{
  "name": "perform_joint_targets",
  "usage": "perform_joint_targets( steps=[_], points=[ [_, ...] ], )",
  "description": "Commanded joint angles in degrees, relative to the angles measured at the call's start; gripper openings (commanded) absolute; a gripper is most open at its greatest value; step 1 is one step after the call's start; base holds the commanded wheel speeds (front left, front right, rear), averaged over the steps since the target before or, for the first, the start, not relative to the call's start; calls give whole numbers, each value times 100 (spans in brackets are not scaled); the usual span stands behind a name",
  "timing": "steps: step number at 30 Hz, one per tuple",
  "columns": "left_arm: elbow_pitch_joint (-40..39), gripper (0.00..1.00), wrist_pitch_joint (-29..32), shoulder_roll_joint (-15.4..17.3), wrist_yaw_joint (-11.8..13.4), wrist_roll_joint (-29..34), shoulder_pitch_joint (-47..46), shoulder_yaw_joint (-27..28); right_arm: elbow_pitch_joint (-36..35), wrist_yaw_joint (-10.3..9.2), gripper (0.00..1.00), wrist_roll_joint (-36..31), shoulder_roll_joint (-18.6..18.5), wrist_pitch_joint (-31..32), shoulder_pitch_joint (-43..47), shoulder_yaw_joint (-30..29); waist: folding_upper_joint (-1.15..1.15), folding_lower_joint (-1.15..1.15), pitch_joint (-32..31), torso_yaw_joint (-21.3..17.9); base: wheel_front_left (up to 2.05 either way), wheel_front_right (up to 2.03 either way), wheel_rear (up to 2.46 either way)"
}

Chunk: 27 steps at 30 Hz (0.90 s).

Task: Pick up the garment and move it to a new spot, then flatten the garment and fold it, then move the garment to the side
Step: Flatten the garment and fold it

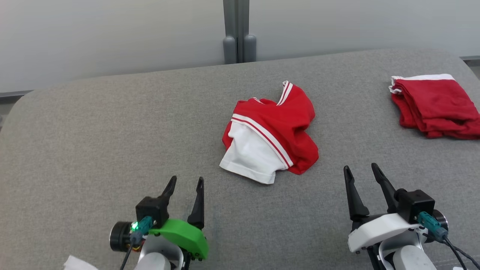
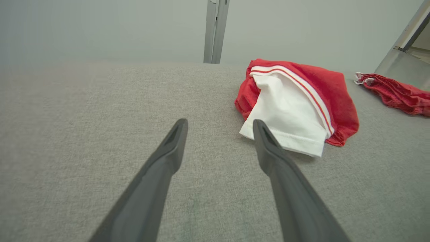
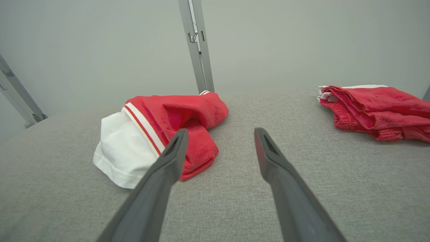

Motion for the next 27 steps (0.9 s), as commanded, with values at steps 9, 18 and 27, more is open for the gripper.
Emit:
perform_joint_targets(
  steps=[9, 18, 27],
  points=[
    [1076, 100, 569, -57, -358, -163, -1265, -344, -11, -10, 100, 22, -14, -16, -399, 115, 0, 0, 783, -725, 0, 0, 0],
    [2006, 100, 529, -40, -524, -340, -1864, -217, 123, -10, 100, 119, -14, -74, -541, 71, 0, 0, 1055, -1050, 0, 0, 0],
    [2303, 0, 171, -64, -628, -403, -2019, -302, 182, -10, 100, 138, -13, -99, -554, -3, 0, 0, 1025, -1002, 0, 0, 0]
  ],
)
